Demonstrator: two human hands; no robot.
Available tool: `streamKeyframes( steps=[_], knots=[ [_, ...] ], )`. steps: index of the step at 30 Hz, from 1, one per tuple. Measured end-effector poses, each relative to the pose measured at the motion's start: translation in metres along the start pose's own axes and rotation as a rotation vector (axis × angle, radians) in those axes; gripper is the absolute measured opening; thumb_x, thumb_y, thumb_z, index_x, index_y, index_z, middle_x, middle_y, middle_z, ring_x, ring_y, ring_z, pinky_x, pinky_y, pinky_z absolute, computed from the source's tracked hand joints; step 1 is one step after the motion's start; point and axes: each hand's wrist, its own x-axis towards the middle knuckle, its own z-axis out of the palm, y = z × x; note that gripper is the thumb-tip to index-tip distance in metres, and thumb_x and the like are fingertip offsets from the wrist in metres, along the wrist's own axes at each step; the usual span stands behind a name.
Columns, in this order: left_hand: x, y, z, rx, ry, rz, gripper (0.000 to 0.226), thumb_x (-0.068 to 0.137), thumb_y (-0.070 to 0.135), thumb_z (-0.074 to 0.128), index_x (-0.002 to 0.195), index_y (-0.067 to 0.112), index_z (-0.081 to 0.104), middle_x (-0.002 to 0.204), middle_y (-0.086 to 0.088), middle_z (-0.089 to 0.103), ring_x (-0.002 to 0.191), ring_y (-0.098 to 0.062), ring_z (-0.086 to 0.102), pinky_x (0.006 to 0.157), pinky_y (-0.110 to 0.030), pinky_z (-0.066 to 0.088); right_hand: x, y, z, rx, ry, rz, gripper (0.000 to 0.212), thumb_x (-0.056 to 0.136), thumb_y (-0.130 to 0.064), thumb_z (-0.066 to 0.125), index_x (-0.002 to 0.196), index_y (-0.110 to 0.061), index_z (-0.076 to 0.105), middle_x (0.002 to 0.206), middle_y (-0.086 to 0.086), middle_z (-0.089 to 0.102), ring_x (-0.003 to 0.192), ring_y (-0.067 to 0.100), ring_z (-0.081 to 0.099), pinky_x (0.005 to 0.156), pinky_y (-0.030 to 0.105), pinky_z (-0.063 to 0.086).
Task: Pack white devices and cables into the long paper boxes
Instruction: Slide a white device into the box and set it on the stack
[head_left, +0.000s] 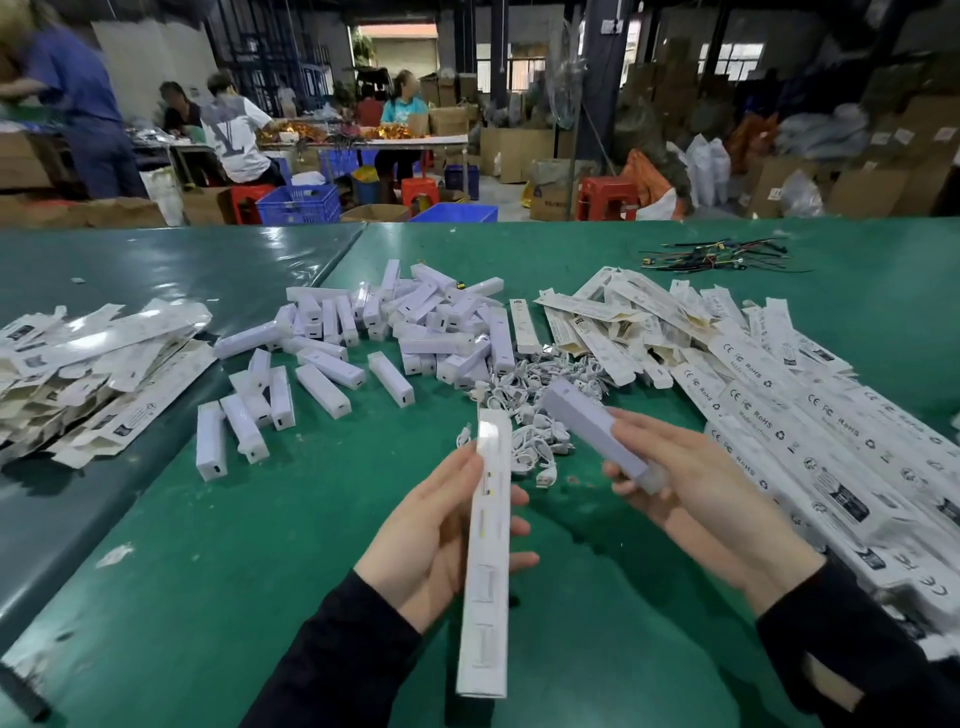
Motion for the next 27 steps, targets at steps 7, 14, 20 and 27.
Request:
streamKeyframes(
  steps=[7,14,20,27],
  knots=[
    [-0.001,-0.001,0.0,0.099,-0.008,-0.019,0.04,0.071,0.03,0.066,0.098,0.0,0.065,0.074,-0.011,0.066,0.051,-0.02,0.062,0.045,-0.035,0.055,-0.002,-0.011,-0.006,0.009,0.18,-0.069,0.014,0.055,-0.02,0.079,0.068,-0.017,0.079,0.063,-0.006,0.066,0.043,0.005,0.051,0.035,0.011,0.035],
    [-0.001,0.001,-0.001,0.17,-0.057,-0.046,0.038,0.071,0.027,0.072,0.104,0.01,0.069,0.068,-0.002,0.049,0.046,-0.012,0.046,0.036,-0.019,0.041,-0.003,-0.014,-0.011,0.072,0.184,-0.116,0.023,0.07,-0.029,0.068,0.085,-0.013,0.076,0.073,-0.005,0.073,0.054,0.004,0.063,0.051,0.015,0.05],
    [-0.001,0.0,-0.002,0.197,-0.134,-0.108,0.046,0.08,0.034,0.07,0.117,0.009,0.059,0.071,-0.004,0.058,0.046,-0.012,0.045,0.035,-0.018,0.04,0.0,-0.013,-0.01,0.131,0.144,-0.19,0.031,0.064,-0.008,0.07,0.094,-0.004,0.068,0.078,0.003,0.074,0.073,0.009,0.068,0.066,0.014,0.055],
    [-0.003,-0.005,-0.004,0.22,-0.348,-0.181,0.05,0.088,0.034,0.052,0.131,0.008,0.05,0.081,-0.01,0.061,0.042,-0.015,0.048,0.037,-0.018,0.042,0.001,-0.009,-0.011,0.038,0.146,-0.303,0.038,0.081,-0.013,0.065,0.118,-0.007,0.064,0.098,0.007,0.073,0.092,0.014,0.07,0.077,0.023,0.058]
  ],
)
